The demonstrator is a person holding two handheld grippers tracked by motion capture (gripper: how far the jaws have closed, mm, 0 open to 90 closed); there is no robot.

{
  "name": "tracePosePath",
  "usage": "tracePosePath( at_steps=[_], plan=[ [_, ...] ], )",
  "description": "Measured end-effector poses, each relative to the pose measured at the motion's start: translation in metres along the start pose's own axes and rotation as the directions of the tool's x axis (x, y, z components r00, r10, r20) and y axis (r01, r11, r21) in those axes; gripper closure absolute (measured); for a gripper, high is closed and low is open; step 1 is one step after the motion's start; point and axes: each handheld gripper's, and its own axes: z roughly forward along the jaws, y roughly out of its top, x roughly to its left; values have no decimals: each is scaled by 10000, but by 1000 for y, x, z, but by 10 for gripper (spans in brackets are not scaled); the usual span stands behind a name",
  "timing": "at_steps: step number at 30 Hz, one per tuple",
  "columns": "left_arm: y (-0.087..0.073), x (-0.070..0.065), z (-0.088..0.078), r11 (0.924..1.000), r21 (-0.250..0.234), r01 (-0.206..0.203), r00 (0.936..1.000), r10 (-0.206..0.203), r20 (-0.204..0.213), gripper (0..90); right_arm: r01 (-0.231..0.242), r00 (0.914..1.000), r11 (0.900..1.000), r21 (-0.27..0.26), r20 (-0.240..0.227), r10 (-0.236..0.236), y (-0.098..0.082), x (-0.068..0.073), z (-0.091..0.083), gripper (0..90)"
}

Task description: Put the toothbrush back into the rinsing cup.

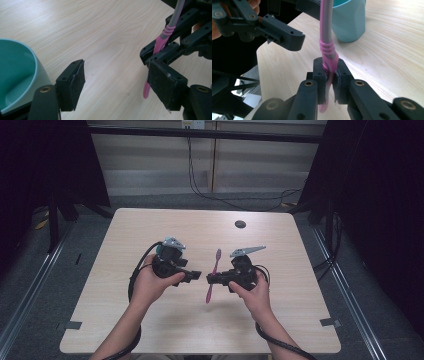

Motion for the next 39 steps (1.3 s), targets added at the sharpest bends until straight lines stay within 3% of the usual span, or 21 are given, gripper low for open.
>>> tracePosePath(
  at_steps=[20,26,34,39],
  plan=[
    [7,-2,3,9992,-395,-46,9992,61,397,391,81,9995,9999,102,-291,-78,5,6,10,817],
    [9,-4,2,9972,-752,-62,9972,118,743,425,-12,9996,9999,168,-276,17,7,5,12,817],
    [14,-9,-1,9958,-904,-152,9961,229,853,427,-176,9993,9995,263,-313,185,8,3,15,817],
    [18,-12,0,9939,-1080,-213,9951,315,937,492,-172,9988,9993,343,-442,187,8,5,21,817]
  ],
)
